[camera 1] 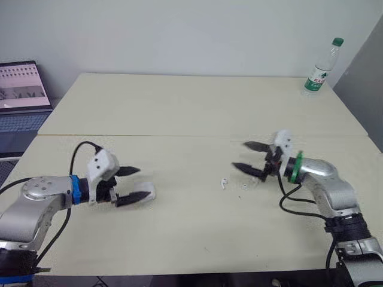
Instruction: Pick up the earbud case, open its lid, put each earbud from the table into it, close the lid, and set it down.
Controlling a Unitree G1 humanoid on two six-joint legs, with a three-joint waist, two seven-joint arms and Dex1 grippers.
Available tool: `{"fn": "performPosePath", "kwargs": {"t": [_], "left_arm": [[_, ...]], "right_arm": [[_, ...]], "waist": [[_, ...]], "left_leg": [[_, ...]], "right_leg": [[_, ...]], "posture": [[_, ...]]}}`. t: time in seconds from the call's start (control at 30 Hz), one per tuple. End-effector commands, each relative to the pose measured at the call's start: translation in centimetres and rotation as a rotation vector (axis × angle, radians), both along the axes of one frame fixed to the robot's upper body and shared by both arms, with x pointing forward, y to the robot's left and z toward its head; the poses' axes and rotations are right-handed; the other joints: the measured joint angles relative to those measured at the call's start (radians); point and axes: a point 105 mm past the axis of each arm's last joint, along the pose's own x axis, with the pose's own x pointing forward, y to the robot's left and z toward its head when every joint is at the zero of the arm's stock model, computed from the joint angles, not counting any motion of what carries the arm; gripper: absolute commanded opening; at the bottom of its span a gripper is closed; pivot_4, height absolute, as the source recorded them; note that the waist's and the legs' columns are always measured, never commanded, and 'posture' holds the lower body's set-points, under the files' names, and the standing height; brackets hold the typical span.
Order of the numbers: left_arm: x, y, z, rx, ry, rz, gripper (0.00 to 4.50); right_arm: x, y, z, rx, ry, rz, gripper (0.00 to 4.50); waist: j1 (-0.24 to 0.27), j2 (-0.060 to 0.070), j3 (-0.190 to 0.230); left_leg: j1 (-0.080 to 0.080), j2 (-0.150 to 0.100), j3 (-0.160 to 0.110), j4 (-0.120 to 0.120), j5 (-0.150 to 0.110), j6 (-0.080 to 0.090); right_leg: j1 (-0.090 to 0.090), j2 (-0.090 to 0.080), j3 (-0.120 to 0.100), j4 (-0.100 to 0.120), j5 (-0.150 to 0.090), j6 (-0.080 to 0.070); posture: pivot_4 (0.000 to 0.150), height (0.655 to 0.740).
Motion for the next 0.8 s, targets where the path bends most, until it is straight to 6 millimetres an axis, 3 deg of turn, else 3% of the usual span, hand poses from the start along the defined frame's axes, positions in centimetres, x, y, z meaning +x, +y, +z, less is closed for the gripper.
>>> {"fn": "performPosePath", "kwargs": {"t": [0.03,0.2,0.37,0.47,0.6,0.7,0.77,0.8], "left_arm": [[0.1,0.2,-1.2,0.066,0.002,-0.055,4.48],[0.8,0.3,-2.9,0.095,0.016,-0.065,4.48],[1.1,0.2,-4.2,0.108,0.028,-0.074,4.48],[1.0,0.3,-4.4,0.105,0.041,-0.075,3.92],[0.9,0.9,-4.5,0.115,0.048,-0.059,2.77],[1.4,0.6,-3.4,0.104,-0.007,-0.065,2.76],[2.5,-0.1,-1.9,0.081,-0.094,-0.059,2.76],[4.0,-0.6,-0.2,0.081,-0.236,-0.039,2.76]], "right_arm": [[-2.8,2.5,1.7,0.000,-0.004,0.218,4.50],[-4.6,4.0,2.1,-0.020,0.015,0.327,4.50],[-5.0,4.1,2.4,-0.025,0.011,0.335,4.50],[-4.8,4.0,2.5,-0.025,0.006,0.318,4.50],[-4.4,3.5,2.2,-0.021,0.005,0.286,4.50],[-3.7,3.2,1.9,-0.016,0.004,0.250,4.50],[-3.0,3.2,1.8,-0.003,0.016,0.207,4.50],[-2.2,3.3,1.7,-0.002,0.026,0.157,4.50]], "waist": [[0.001,0.000,0.000],[0.007,0.000,0.000],[0.009,0.000,0.000],[0.008,0.000,0.000],[0.008,0.000,0.000],[0.008,0.000,0.000],[0.008,0.000,0.000],[0.009,0.000,0.000]], "left_leg": [[0.000,0.000,0.000,0.000,0.000,0.000],[-0.001,0.000,0.000,0.001,0.000,0.000],[-0.001,0.000,0.000,0.001,0.000,0.000],[-0.001,0.000,-0.001,0.001,0.000,0.000],[-0.001,0.000,0.000,0.001,0.000,0.000],[-0.001,0.000,0.000,0.001,0.000,0.000],[-0.001,0.000,0.000,0.001,0.000,0.000],[-0.001,0.000,0.000,0.001,0.000,0.000]], "right_leg": [[0.000,0.000,0.000,0.000,0.000,0.000],[0.000,0.000,-0.001,0.000,0.000,0.000],[-0.001,0.000,-0.001,0.000,0.000,0.000],[-0.001,0.000,-0.001,0.000,0.000,0.000],[-0.001,0.000,-0.001,0.000,0.000,0.000],[-0.001,0.000,-0.001,0.000,0.000,0.000],[-0.001,0.000,-0.001,0.000,0.000,0.000],[-0.001,0.000,-0.001,0.000,0.000,0.000]], "posture": [[0.150,0.7400],[0.150,0.7400],[0.150,0.7400],[0.150,0.7400],[0.150,0.7400],[0.150,0.7400],[0.150,0.7400],[0.150,0.7400]]}}
